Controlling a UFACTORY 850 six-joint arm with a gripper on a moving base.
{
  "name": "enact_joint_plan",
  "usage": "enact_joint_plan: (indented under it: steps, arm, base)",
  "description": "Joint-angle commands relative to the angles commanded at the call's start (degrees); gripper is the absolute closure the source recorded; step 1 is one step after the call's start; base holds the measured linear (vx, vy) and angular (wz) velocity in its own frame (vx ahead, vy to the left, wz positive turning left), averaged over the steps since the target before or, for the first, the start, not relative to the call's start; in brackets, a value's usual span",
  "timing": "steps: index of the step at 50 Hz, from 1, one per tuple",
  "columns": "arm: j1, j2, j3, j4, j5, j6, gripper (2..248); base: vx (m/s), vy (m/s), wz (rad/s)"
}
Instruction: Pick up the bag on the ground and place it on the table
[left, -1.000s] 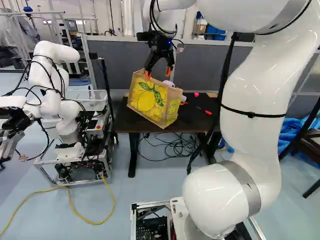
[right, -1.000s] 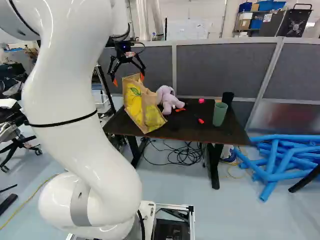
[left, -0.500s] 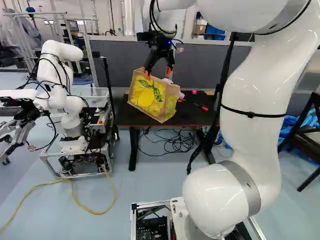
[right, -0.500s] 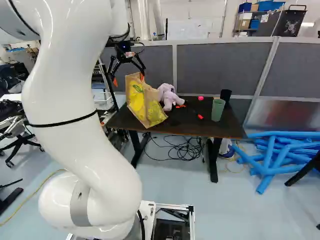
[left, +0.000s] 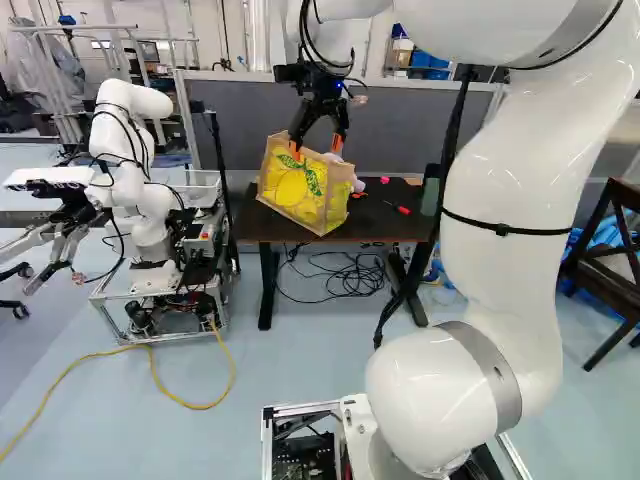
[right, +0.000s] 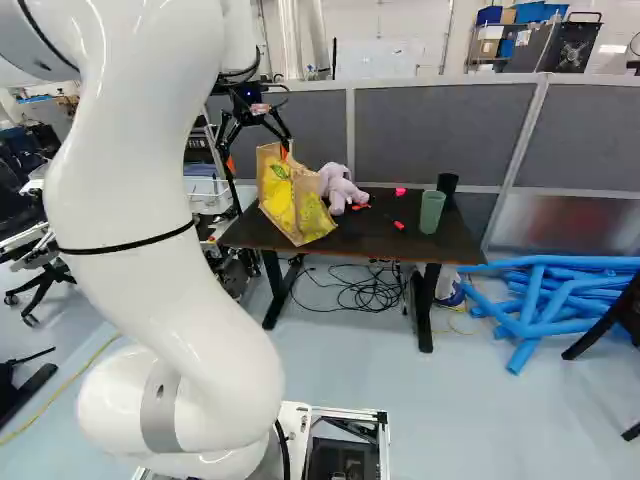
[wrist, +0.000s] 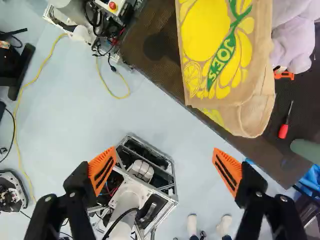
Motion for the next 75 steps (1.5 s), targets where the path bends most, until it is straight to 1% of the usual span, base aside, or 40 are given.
enact_joint_plan:
  steps: [28, 55, 75]
  arm:
    - [0.0, 0.0, 0.0, 0.0, 0.0, 0.0, 3]
    - [0.0, 0.1, 0.2, 0.0, 0.2, 0.1, 3]
    - [-0.2, 0.7, 1.8, -0.1, 2.6, 0.6, 3]
  base:
    - [-0.110, -0.004, 0.003]
    - [0.003, 0.000, 0.000]
    - [0.000, 0.000, 0.000]
